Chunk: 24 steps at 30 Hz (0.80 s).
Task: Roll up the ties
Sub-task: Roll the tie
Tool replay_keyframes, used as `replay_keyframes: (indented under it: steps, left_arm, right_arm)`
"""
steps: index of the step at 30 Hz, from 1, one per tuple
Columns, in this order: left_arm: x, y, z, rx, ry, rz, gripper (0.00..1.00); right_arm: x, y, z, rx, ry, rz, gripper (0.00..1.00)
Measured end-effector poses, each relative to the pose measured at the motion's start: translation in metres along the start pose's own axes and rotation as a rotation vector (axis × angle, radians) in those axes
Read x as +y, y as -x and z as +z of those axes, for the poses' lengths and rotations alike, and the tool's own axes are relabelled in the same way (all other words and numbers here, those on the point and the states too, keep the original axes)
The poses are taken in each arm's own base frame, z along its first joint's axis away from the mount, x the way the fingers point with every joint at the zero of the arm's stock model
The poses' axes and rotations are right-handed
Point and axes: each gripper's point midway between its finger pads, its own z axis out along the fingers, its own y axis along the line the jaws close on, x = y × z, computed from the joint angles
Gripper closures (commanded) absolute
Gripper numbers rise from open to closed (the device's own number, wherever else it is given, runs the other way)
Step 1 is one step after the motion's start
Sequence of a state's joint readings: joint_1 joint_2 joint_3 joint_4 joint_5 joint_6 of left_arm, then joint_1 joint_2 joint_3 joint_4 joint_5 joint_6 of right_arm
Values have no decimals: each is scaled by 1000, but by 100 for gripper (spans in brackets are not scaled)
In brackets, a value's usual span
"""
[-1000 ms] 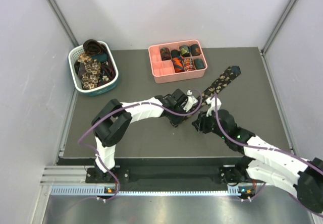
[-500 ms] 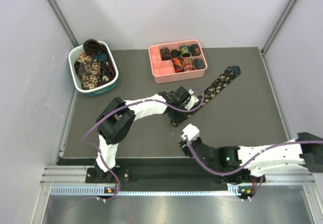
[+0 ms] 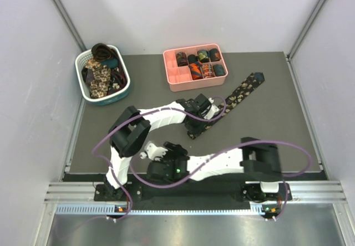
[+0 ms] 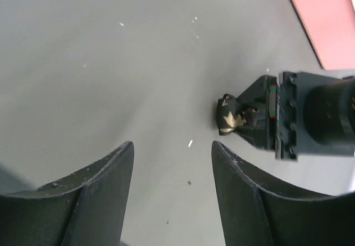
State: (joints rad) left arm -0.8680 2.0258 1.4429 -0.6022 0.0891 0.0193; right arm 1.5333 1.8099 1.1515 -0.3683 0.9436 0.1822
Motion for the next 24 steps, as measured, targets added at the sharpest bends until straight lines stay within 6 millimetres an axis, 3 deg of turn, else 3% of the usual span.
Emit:
replay_keyframes:
  steps: [3,10,14,24]
  left_arm:
    - [0,0,0,7,-1,-3,74]
    - [-1,0,0,54,0,-20,75]
    - [-1,0,0,71,0,-28,75]
    - [-2,-2,-1,101,-6,-44,74]
  right_arm:
    - [-1,-1,18,90,-41,-66,41]
    - [-30,-28,54,283,-126,-185,41]
    - [-43,-41,62,341,-146,-235,41]
    - [-53,-47,72,371,-141,-272,45]
